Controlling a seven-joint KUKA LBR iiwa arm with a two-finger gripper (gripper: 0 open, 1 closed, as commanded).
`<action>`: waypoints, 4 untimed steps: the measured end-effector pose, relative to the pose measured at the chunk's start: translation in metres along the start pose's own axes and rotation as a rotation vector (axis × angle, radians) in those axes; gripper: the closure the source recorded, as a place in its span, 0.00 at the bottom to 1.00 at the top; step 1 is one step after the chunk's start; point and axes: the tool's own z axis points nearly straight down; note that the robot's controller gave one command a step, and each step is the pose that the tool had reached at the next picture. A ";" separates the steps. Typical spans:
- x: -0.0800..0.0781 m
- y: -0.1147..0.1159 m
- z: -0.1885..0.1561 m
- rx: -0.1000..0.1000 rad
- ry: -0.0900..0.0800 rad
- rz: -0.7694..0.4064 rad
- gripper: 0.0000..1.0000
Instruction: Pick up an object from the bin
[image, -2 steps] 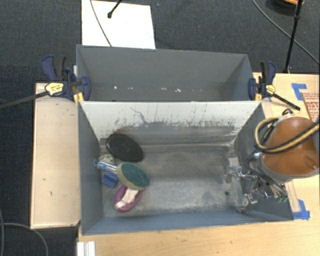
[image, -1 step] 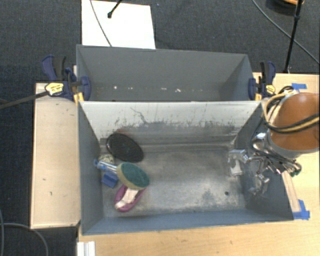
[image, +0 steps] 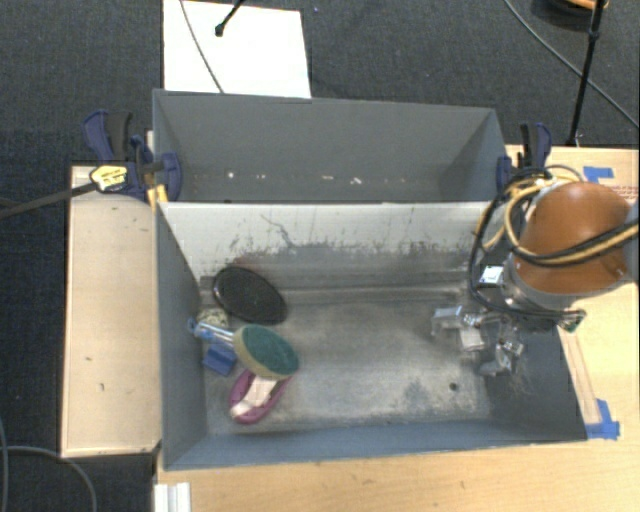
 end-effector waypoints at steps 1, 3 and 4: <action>0.005 -0.017 -0.055 0.025 0.009 0.129 0.00; -0.019 -0.034 -0.001 0.016 0.002 -0.205 1.00; -0.018 -0.034 0.000 0.015 0.003 -0.201 0.00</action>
Offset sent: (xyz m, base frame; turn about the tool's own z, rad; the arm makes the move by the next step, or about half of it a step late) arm 0.0084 -0.0159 0.0511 0.1276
